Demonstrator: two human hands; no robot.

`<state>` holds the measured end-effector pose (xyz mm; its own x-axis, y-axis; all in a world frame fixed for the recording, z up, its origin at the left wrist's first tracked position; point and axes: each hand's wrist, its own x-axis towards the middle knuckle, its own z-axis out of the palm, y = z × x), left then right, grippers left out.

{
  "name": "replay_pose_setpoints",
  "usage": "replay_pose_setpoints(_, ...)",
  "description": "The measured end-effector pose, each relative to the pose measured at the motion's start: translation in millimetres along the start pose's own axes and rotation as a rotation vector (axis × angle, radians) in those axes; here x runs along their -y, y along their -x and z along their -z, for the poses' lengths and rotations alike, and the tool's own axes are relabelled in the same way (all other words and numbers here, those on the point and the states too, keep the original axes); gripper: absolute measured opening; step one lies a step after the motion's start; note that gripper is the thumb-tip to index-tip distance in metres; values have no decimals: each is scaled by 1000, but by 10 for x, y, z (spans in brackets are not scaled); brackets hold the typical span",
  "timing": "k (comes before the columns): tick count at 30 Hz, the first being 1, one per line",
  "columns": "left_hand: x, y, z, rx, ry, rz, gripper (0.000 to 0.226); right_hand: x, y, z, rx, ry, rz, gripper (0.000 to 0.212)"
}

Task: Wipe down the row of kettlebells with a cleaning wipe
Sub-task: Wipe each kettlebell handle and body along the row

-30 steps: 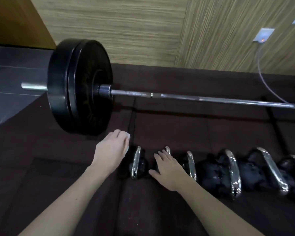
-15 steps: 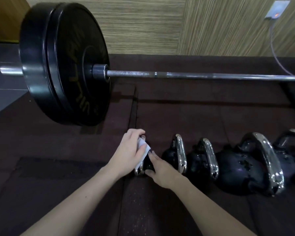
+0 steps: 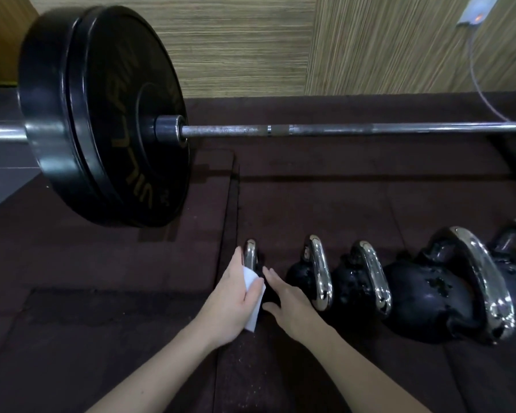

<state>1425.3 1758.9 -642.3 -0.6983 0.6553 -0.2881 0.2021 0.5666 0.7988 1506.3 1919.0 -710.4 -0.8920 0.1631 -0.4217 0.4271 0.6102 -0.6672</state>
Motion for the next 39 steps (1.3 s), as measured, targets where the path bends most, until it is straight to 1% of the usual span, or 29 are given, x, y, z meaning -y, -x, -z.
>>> replay_pose_setpoints(2,-92,-187,55,-10,5,81,78,-3,-11,-4,-3,-14,-10,80)
replay_pose_setpoints(4,-233,-484,143,19,8,194,77,-8,-20,-9,-12,-49,-13,81)
replay_pose_setpoints(5,-287,-647,182,36,-15,252,72,-11,-22,-9,-12,-70,-14,80)
replay_pose_setpoints(7,-327,-946,230,28,6,401,49,-14,-16,-9,-6,-94,-16,80)
replay_pose_setpoints(8,-332,-1047,241,34,78,479,39,-15,-13,-8,-1,-90,-14,80)
replay_pose_setpoints(9,-346,-1100,251,62,202,553,32,-16,-7,-5,3,-88,-14,80)
replay_pose_setpoints(10,-337,-1126,263,99,329,607,29,-21,-4,-3,7,-94,-16,80)
replay_pose_setpoints(11,-338,-1120,272,124,385,625,29,-22,-3,2,10,-109,-20,80)
replay_pose_setpoints(12,-338,-1103,266,132,394,621,29,-26,-4,5,13,-127,-23,80)
replay_pose_setpoints(13,-336,-1061,250,126,336,589,29,-25,-1,8,17,-138,-26,81)
replay_pose_setpoints(14,-328,-995,235,87,228,525,29,-22,-2,6,17,-139,-26,81)
replay_pose_setpoints(16,-296,-749,190,-12,36,341,35,-6,-9,10,5,-105,-22,81)
replay_pose_setpoints(17,-247,-589,151,-40,22,267,38,3,-15,14,0,-86,-24,81)
replay_pose_setpoints(20,-96,-21,-9,-71,100,89,37,-7,-24,9,-9,-75,-26,81)
replay_pose_setpoints(21,-85,138,-56,-84,94,26,40,-17,-22,3,-14,-82,-22,81)
replay_pose_setpoints(23,1,319,-132,-106,30,-47,47,-39,-20,-13,-25,-85,-9,81)
replay_pose_setpoints(26,19,240,-195,-175,18,-2,51,-29,-28,-2,-27,-61,-13,81)
replay_pose_setpoints(29,-151,-126,-117,-204,-8,93,52,9,-37,30,-9,-44,-23,81)
replay_pose_setpoints(31,-288,-447,9,-142,-51,235,62,13,-22,33,-5,-52,-18,81)
replay_pose_setpoints(32,-335,-598,78,-104,-81,291,62,17,-10,31,-2,-63,-20,81)
replay_pose_setpoints(35,-487,-924,238,27,-172,357,42,25,9,33,3,-106,-27,79)
replay_pose_setpoints(38,-518,-1001,270,56,-127,425,37,23,4,31,6,-107,-35,80)
replay_pose_setpoints(39,-512,-951,257,45,-135,403,36,18,-1,23,2,-114,-35,80)
